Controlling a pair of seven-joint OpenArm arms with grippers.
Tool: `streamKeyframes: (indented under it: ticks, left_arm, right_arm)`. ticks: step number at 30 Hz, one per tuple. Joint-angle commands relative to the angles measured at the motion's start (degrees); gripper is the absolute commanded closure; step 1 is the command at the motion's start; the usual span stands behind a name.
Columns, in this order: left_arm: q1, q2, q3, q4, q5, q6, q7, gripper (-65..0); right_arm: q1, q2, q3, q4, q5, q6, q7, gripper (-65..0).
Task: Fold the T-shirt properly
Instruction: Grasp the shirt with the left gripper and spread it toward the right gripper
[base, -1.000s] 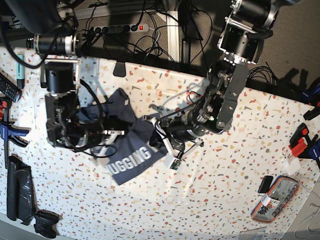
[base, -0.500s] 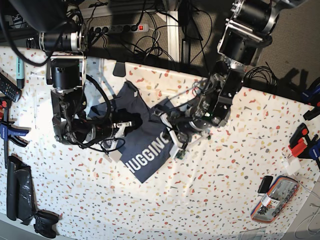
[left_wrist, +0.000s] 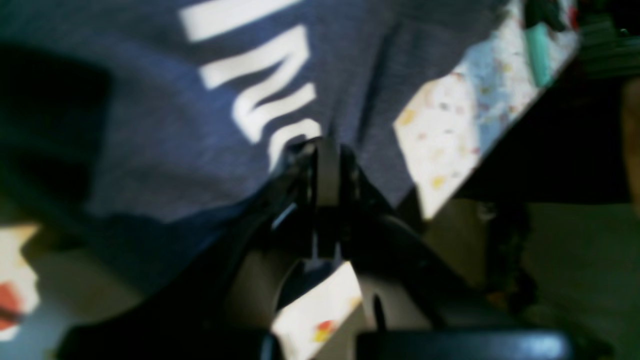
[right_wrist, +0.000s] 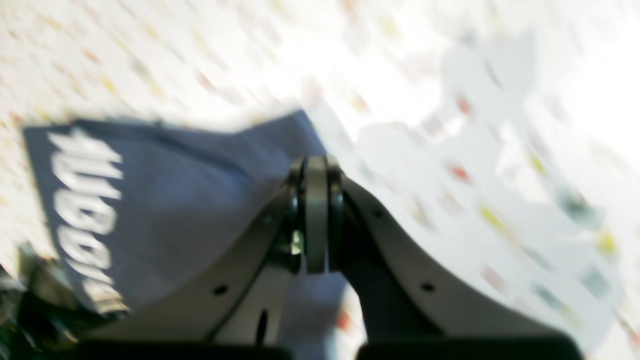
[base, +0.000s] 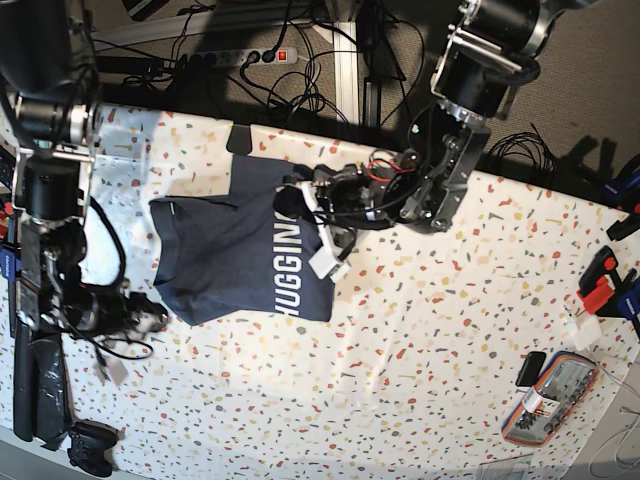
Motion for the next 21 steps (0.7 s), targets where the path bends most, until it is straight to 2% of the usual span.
streamKeyframes:
  ticks: [1, 4, 7, 9, 11, 15, 18, 21]
  left_arm:
    - [-1.6, 1.66, 0.04, 2.03, -2.1, -0.61, -0.46, 0.0]
    - [-1.99, 4.66, 0.04, 3.93, -2.29, -1.55, -0.04, 0.0]
    - [-4.28, 5.44, 0.13, 7.61, -2.16, -1.38, -0.02, 0.0]
    - [-6.78, 4.85, -0.13, 10.56, -0.72, 0.96, 0.17, 0.0]
    - [-9.38, 4.13, -0.13, 12.63, 3.48, 3.61, 0.11, 0.0]
    - [-12.61, 3.08, -0.11, 12.87, 12.92, 7.23, -3.19, 0.0]
    - [-12.55, 3.04, -0.11, 11.74, 18.16, 7.78, -6.1, 0.0]
    - [-12.57, 3.06, -0.07, 9.27, 20.81, 7.78, -8.52, 0.0]
  right_arm:
    - [1.92, 0.24, 0.04, 0.9, -0.2, 0.3, 1.11, 0.0]
    - [2.58, -1.09, 0.04, 0.92, 0.35, 0.3, 1.33, 0.0]
    - [2.8, -0.85, 0.11, 1.11, 6.32, 0.3, -4.37, 0.0]
    - [2.64, -0.02, 0.09, 1.64, 10.8, 0.3, -9.79, 0.0]
    - [1.88, 1.01, 0.09, 3.17, 14.16, 0.3, -13.44, 0.0]
    - [-2.47, 2.29, 0.09, 9.46, 15.58, 0.3, -13.51, 0.0]
    - [-7.23, 2.14, 0.09, 14.12, 15.61, 0.3, -13.51, 0.0]
    - [-12.07, 1.84, 0.09, 16.76, 17.38, 0.3, -13.51, 0.0]
